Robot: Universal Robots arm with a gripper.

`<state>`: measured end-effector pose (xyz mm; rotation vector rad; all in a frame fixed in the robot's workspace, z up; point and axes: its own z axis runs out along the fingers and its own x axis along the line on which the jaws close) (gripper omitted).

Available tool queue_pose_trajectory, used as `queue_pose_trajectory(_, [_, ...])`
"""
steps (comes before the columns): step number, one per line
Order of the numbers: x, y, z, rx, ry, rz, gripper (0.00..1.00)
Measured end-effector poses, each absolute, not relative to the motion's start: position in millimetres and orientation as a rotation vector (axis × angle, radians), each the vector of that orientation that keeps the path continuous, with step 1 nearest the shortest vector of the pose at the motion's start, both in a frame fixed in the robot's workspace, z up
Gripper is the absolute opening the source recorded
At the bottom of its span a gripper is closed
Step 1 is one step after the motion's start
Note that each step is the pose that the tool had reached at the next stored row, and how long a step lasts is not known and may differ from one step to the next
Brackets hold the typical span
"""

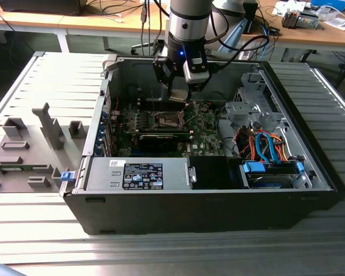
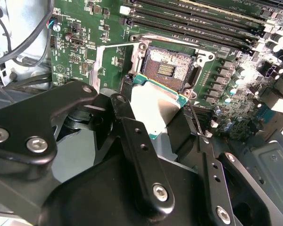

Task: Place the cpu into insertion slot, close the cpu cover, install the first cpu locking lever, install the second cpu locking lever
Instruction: 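Place the cpu into insertion slot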

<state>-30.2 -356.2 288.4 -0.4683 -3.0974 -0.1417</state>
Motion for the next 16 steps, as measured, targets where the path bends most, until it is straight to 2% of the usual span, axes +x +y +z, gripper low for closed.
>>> queue_pose_trajectory(16, [-30.2,-356.2,288.4,-0.526,-3.09,-0.14,0.54])
